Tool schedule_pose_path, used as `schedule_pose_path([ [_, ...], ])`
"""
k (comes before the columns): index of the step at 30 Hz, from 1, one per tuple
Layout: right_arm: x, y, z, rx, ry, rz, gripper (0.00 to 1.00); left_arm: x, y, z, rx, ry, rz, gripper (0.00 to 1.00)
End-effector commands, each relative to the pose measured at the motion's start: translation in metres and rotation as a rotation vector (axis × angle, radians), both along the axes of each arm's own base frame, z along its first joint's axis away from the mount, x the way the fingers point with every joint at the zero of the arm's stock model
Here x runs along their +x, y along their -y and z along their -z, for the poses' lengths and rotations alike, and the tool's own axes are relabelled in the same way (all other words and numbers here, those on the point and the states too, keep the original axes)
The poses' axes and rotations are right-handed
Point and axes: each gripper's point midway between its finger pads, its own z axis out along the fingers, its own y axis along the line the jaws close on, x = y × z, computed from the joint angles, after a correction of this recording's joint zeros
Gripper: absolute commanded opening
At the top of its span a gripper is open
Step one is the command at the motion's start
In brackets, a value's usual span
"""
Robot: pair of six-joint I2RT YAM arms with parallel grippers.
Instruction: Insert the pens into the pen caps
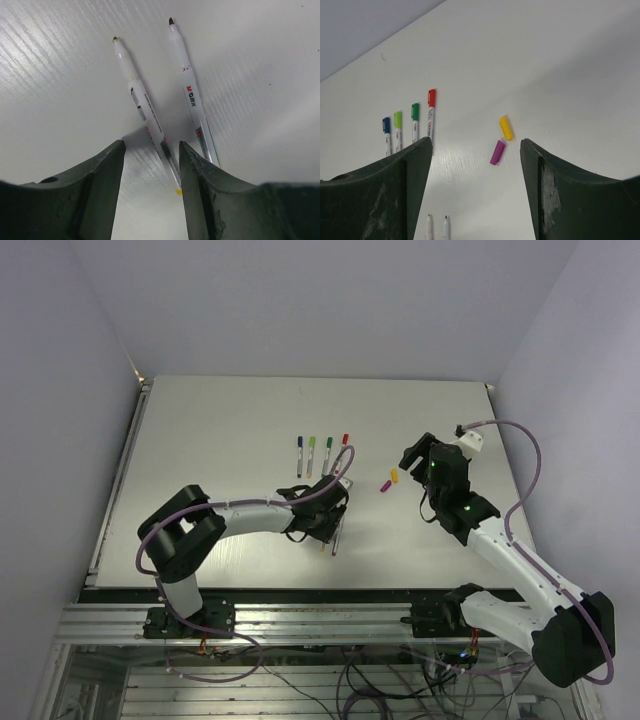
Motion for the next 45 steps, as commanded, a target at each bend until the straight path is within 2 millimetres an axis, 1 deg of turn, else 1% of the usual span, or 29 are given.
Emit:
schedule_pose_path([
  [1, 0.004, 0.000, -0.001, 0.003, 0.017, 0.008, 0.70, 0.001, -0.005, 0.004, 0.048, 0.026, 0.006, 0.58],
  [4, 0.005, -0.001, -0.001, 0.003, 0.017, 0.004, 0.70, 0.001, -0.008, 0.006, 0.080, 0.031, 0.004, 0.57],
  [7, 0.006, -0.001, 0.000, -0.003, 0.015, 0.003, 0.70, 0.000, -0.015, 0.008, 0.125, 0.025, -0.001, 0.57],
  [12, 0.007, 0.000, 0.000, -0.014, 0.016, 0.005, 0.70, -0.011, -0.041, 0.015, 0.235, -0.004, -0.019, 0.52],
  [15, 0.008, 0.000, 0.000, -0.017, 0.016, 0.003, 0.70, -0.019, -0.051, 0.020, 0.268, -0.029, -0.031, 0.50],
  [17, 0.009, -0.001, 0.001, -0.019, 0.013, 0.001, 0.70, -0.025, -0.055, 0.024, 0.276, -0.051, -0.036, 0.45],
  [18, 0.009, -0.001, 0.002, -0.020, 0.010, 0.000, 0.70, -0.027, -0.055, 0.026, 0.277, -0.060, -0.038, 0.40],
  [21, 0.011, -0.003, 0.001, -0.022, 0.011, -0.005, 0.70, -0.033, -0.056, 0.032, 0.278, -0.089, -0.050, 0.08],
  [27, 0.013, -0.003, 0.005, -0.039, -0.001, -0.009, 0.70, -0.035, -0.053, 0.037, 0.287, -0.109, -0.061, 0.07],
  [30, 0.014, 0.000, 0.014, -0.074, -0.037, 0.001, 0.68, -0.029, -0.051, 0.036, 0.293, -0.089, -0.066, 0.07],
  [32, 0.014, 0.003, 0.025, -0.118, -0.088, 0.007, 0.66, -0.020, -0.044, 0.027, 0.268, -0.054, -0.068, 0.07],
  [34, 0.015, 0.005, 0.039, -0.162, -0.158, 0.011, 0.64, -0.008, -0.035, 0.014, 0.231, -0.012, -0.072, 0.07],
  [36, 0.015, 0.008, 0.055, -0.203, -0.234, 0.015, 0.60, 0.007, -0.027, -0.002, 0.188, 0.031, -0.089, 0.07],
  [38, 0.017, 0.007, 0.066, -0.225, -0.283, 0.016, 0.56, 0.023, -0.019, -0.022, 0.133, 0.071, -0.111, 0.07],
  [41, 0.022, 0.004, 0.080, -0.248, -0.327, -0.006, 0.52, 0.042, -0.015, -0.048, 0.033, 0.107, -0.158, 0.07],
  [45, 0.033, 0.000, 0.094, -0.260, -0.369, -0.037, 0.47, 0.063, -0.016, -0.078, -0.134, 0.130, -0.217, 0.07],
])
